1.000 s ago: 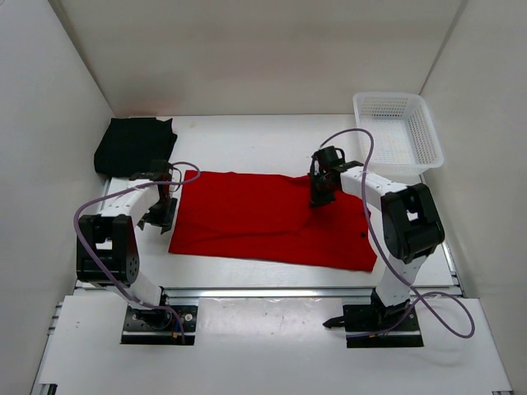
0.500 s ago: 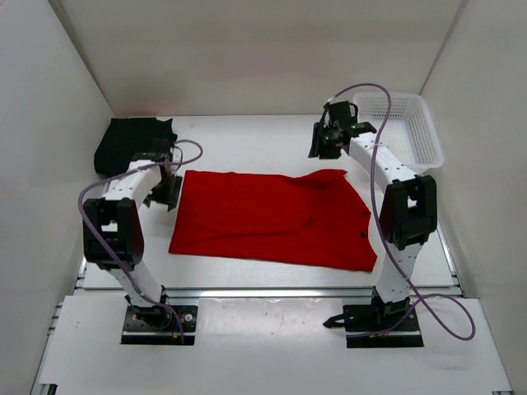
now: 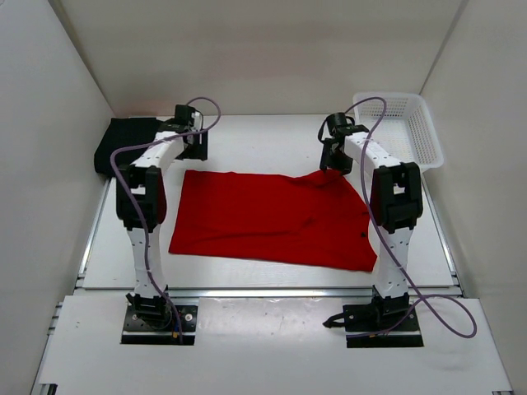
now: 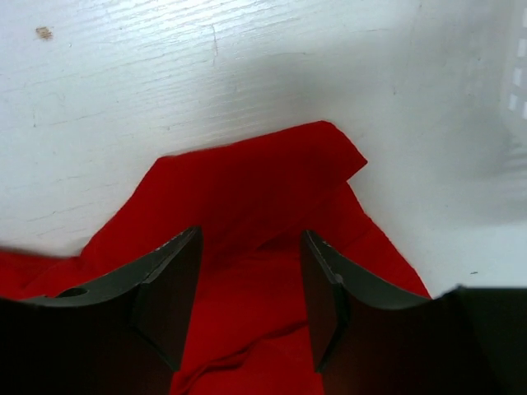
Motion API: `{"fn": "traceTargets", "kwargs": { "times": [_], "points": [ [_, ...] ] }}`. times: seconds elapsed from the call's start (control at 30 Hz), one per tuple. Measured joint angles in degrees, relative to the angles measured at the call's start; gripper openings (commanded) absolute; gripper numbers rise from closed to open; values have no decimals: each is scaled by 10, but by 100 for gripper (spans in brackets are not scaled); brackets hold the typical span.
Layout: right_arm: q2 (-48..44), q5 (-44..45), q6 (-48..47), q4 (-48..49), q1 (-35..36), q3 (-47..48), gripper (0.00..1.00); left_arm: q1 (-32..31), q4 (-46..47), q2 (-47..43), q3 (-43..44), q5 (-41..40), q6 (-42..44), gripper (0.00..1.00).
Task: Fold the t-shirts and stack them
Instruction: Fold the flattened tshirt in 1/3 of the way, then grap the side of the flattened tshirt furthest away from the robot with both arms
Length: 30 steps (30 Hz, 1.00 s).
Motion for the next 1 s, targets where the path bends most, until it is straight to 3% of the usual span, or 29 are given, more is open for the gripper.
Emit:
{"fn": "traceTargets", "kwargs": {
  "times": [0.27, 0.43, 0.73, 1.0],
  "points": [
    [24, 39, 23, 5, -6, 43, 52, -19, 4, 88, 26, -19, -33, 82],
    [55, 70, 29, 6, -7, 64, 53, -14, 10, 89, 56, -37, -40, 83],
    [57, 65, 53, 27, -20, 17, 54, -1, 17, 91, 64, -39, -43, 83],
    [52, 51, 66, 43, -27, 3, 56, 11, 17, 85, 12, -7, -47, 83]
  ]
}}
